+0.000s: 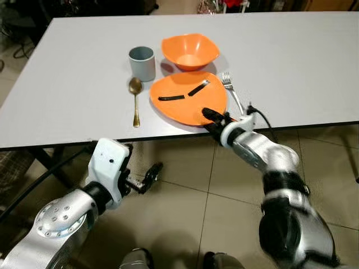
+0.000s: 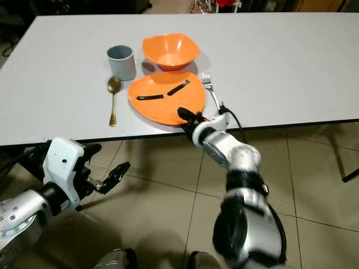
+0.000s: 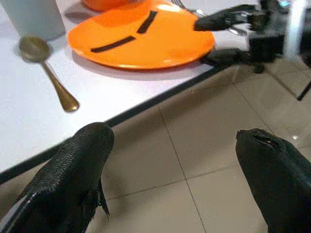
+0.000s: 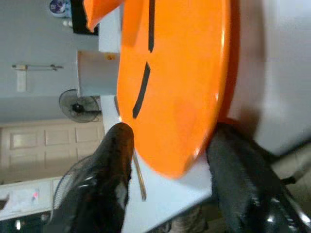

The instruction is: Setting the table

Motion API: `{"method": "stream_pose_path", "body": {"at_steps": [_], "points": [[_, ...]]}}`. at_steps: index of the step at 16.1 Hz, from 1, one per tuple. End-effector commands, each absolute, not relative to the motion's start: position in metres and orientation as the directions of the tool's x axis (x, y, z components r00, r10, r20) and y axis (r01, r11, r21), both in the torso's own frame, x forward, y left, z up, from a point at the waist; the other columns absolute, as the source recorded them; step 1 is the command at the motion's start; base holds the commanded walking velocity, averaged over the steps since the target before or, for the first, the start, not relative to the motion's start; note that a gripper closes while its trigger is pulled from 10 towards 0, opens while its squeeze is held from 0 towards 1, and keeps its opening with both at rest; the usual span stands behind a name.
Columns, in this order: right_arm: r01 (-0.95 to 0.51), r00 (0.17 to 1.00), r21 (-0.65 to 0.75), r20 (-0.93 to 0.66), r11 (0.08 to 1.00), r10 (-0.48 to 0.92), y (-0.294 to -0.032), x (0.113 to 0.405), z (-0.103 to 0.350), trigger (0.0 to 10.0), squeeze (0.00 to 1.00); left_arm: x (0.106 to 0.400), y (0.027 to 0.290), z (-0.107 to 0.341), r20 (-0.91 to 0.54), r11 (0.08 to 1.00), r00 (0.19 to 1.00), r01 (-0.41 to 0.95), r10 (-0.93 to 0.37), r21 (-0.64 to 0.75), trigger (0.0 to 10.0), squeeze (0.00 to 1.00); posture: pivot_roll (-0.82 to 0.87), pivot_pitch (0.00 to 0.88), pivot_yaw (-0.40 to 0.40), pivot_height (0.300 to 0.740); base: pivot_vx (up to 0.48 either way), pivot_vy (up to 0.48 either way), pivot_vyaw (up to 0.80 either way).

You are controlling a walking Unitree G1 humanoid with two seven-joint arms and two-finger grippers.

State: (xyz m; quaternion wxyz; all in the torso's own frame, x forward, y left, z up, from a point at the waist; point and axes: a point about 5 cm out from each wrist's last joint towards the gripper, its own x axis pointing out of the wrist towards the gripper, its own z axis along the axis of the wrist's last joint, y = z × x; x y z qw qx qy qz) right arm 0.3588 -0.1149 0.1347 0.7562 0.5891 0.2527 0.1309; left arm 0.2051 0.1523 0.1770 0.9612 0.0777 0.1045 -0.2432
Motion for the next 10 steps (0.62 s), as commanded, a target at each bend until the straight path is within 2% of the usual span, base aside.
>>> {"method": "stream_pose_path", "body": {"at_steps": [1, 7, 8, 9, 10], "points": [[0.085, 0.837, 0.959, -0.216, 0.270, 0.502, -0.116, 0.355, 0.140, 10.0, 1.00, 0.206, 0.152, 0.176, -0.238, 0.867, 0.859, 0.487, -0.454, 0.103, 10.0, 0.00, -0.05, 0.058, 0.027, 0.740, 0.000, 0.000, 0.00], [0.056, 0.847, 0.956, -0.198, 0.288, 0.494, -0.131, 0.307, 0.145, 10.0, 1.00, 0.212, 0.147, 0.171, -0.221, 0.873, 0.864, 0.480, -0.453, 0.086, 10.0, 0.00, -0.08, 0.023, 0.061, 0.740, 0.000, 0.000, 0.00], [0.015, 0.843, 0.925, -0.216, 0.379, 0.493, -0.137, 0.282, 0.151, 10.0, 0.00, 0.216, 0.149, 0.172, -0.187, 0.913, 0.900, 0.406, -0.394, 0.032, 10.0, 0.00, -0.09, 0.014, 0.060, 0.740, 0.000, 0.000, 0.00], [0.007, 0.840, 0.914, -0.226, 0.406, 0.494, -0.137, 0.275, 0.152, 10.0, 0.00, 0.216, 0.149, 0.173, -0.179, 0.922, 0.908, 0.387, -0.379, 0.007, 10.0, 0.00, -0.09, 0.013, 0.060, 0.740, 0.000, 0.000, 0.00], [-0.022, 0.835, 0.878, -0.247, 0.478, 0.492, -0.139, 0.268, 0.155, 10.0, 0.00, 0.217, 0.150, 0.173, -0.169, 0.931, 0.917, 0.364, -0.361, -0.016, 10.0, 0.00, -0.09, 0.012, 0.061, 0.740, 0.000, 0.000, 0.00]]}}
